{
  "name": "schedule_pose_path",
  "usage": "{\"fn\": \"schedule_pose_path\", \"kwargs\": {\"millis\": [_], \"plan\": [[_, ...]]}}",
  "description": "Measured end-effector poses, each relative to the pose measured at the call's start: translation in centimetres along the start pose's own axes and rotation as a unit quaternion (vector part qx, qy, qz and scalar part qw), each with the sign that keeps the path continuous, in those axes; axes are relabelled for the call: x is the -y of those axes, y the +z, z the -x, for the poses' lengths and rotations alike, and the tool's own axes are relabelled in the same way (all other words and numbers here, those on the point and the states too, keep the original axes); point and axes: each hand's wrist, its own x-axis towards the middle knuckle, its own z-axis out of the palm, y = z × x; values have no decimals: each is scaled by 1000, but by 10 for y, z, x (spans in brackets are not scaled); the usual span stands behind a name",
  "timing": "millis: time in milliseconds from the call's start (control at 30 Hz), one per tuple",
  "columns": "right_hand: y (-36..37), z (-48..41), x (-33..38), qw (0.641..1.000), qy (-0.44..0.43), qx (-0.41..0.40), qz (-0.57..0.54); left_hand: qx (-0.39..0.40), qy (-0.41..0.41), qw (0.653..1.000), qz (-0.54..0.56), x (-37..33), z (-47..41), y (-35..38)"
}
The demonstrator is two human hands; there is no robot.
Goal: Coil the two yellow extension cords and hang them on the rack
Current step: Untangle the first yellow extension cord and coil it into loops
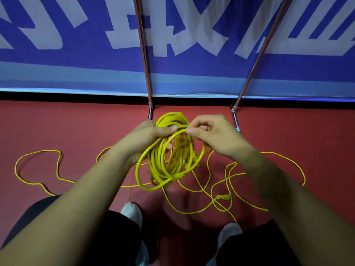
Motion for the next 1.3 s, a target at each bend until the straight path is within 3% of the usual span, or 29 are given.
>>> {"fn": "schedule_pose_path", "kwargs": {"millis": [167,333,533,667,867,933,1033,1133,1233,1300], "plan": [[-18,10,-9,992,48,108,33,-119,68,990,-14,0,-6,-7],[-22,12,-15,962,80,229,124,-178,101,979,2,-6,-6,-22],[-31,4,-34,930,151,116,313,-216,115,963,117,-10,-8,-29],[-17,9,-43,946,144,196,214,-208,127,952,184,-10,-10,-31],[1,-2,-63,960,134,92,230,-187,144,956,176,-12,-9,-30],[-3,-3,-67,936,135,65,318,-181,150,957,172,-13,-8,-31],[-6,-2,-46,897,121,161,394,-176,142,966,127,-13,-6,-30],[-3,3,-11,909,85,274,304,-162,119,979,22,-5,-7,-26],[3,7,10,941,48,287,173,-101,99,984,-111,9,-9,-16],[8,7,15,961,21,255,101,-48,92,980,-169,14,-6,-8]]}}
